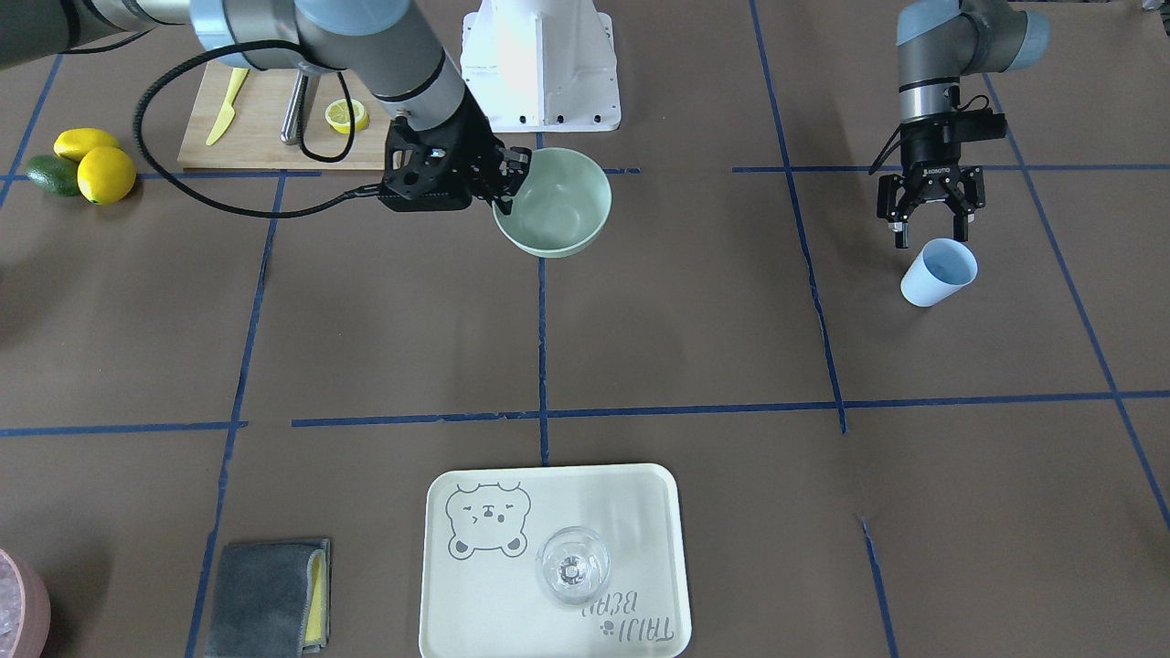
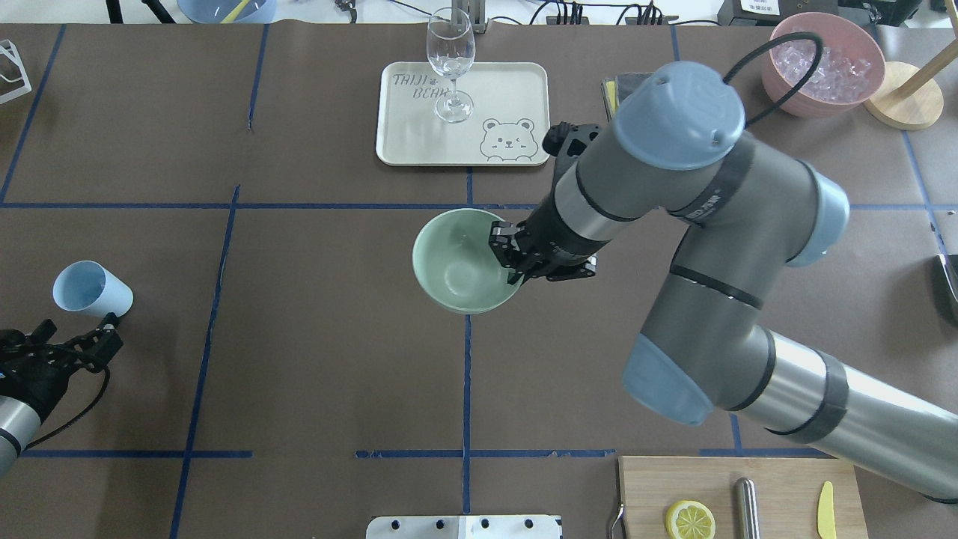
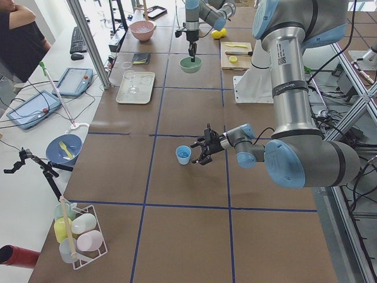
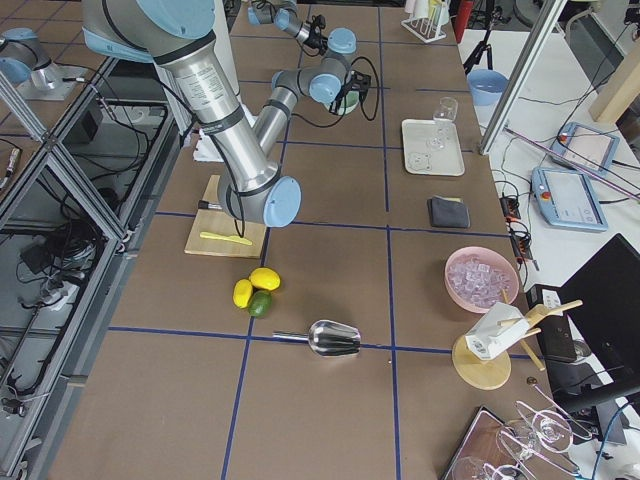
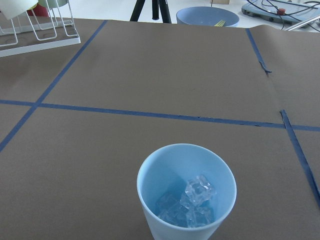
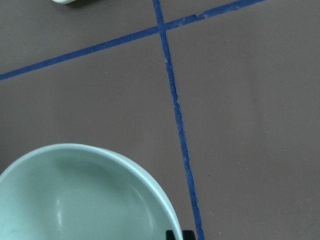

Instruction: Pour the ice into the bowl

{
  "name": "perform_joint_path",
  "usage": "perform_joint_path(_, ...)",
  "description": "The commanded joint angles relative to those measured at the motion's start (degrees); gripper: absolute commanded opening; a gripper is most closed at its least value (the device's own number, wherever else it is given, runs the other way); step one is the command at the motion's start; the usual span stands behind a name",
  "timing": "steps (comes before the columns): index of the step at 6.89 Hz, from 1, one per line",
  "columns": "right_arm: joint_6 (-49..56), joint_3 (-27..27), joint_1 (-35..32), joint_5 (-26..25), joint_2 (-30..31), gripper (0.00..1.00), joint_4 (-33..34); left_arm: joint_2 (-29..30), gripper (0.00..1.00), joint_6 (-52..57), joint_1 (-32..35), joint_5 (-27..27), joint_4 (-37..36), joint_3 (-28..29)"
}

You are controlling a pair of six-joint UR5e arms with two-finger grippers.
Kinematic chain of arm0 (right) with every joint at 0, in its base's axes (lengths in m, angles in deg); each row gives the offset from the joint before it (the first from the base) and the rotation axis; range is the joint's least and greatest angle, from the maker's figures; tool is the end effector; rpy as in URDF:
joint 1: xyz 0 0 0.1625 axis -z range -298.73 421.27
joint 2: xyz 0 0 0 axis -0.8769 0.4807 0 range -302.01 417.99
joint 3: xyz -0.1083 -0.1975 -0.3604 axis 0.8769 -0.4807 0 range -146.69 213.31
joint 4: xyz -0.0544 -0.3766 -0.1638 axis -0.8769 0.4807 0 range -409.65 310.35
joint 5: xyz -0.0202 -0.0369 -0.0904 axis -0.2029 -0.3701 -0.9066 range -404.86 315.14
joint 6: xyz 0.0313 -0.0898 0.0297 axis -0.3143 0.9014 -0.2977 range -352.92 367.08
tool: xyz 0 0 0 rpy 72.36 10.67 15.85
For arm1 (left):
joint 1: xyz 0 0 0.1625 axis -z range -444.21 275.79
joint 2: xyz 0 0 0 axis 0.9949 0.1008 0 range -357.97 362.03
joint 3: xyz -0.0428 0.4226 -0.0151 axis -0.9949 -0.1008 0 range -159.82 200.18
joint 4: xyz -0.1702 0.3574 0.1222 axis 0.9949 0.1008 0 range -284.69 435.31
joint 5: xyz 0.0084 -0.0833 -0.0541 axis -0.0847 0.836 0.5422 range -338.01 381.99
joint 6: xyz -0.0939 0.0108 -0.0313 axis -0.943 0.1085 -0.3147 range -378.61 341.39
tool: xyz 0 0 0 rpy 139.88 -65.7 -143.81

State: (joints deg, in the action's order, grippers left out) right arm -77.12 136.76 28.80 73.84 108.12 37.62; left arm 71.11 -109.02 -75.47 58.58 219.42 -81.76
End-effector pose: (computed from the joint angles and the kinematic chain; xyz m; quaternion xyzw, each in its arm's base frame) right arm -0.4897 -0.4129 0.1402 -0.0574 -0.5018 0.0839 0.8590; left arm 0.3115 -0.2637 0.5919 0.4388 0.3117 -0.2377 0.8086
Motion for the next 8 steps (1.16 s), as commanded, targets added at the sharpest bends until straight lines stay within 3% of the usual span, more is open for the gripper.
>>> perform_joint_path(1,-0.9,-6.6,2.0,-2.8,-4.8,0.00,0.0,0.4,0.99,0.0,0.0,-5.2,0.1,1.1)
perform_joint_path(2,-1.0,-9.3,2.4,-3.7,-6.9,0.00,-0.2,0.9,0.99,0.0,0.0,-7.6,0.6,2.8)
perform_joint_path(4,-1.1,-10.9,3.2,-4.1,-8.4,0.00,-0.3,2.9,0.99,-0.1,0.0,-7.6,0.6,3.5)
perform_joint_path(6,-1.1,-16.0,5.0,-6.6,-12.0,0.00,-0.5,7.9,0.99,0.0,0.0,-7.6,0.6,7.7)
perform_joint_path(8,-1.6,-17.2,5.2,-6.7,-13.1,0.00,-0.5,8.5,0.99,-0.1,0.4,-7.5,0.7,9.3)
